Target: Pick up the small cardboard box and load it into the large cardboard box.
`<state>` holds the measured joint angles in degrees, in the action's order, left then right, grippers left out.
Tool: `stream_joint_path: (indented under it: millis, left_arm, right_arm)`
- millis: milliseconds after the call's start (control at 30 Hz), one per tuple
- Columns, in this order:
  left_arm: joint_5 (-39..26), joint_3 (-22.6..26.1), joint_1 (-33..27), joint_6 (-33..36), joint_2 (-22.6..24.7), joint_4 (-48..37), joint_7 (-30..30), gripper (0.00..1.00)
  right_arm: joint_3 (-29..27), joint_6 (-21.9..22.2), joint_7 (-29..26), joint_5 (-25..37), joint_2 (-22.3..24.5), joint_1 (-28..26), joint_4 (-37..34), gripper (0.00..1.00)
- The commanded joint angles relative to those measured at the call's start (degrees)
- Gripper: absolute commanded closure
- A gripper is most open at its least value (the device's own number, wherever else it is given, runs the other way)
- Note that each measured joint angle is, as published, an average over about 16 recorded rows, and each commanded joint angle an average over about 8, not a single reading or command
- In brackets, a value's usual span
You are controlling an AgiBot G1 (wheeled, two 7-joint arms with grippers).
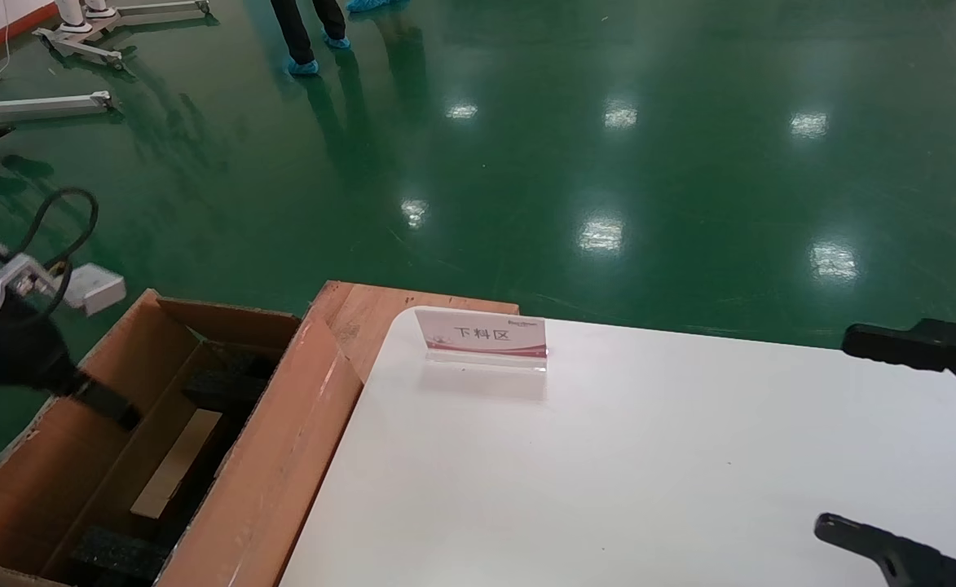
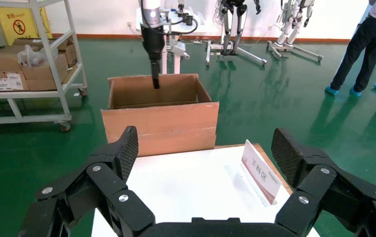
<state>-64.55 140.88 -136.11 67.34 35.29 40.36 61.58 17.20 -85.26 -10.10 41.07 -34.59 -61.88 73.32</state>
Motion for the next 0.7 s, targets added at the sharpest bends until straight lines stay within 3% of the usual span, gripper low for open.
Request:
stream_joint_path:
  millis: [33,333,700]
  left_arm:
    - [0.69,-0.79,-1.25,-0.18,-0.33,0.6,-1.28,0.0]
    - [8.73,-7.77,-7.64,0.53,-3.92,5.29,-13.23,0.0]
    - [16.52,-13.22,-8.76,2.49,-5.75,8.17,-22.61,0.0]
  right_arm:
    - [0.01,0.0,0.0,0.0,0.0,0.0,0.0,0.0]
    - [0.03,0.01,0.02,-0.02,0.01,-0.01,0.0,0.0]
    - [0.05,0.03,0.03,-0.04,0.02,0.0,-0.01,0.0]
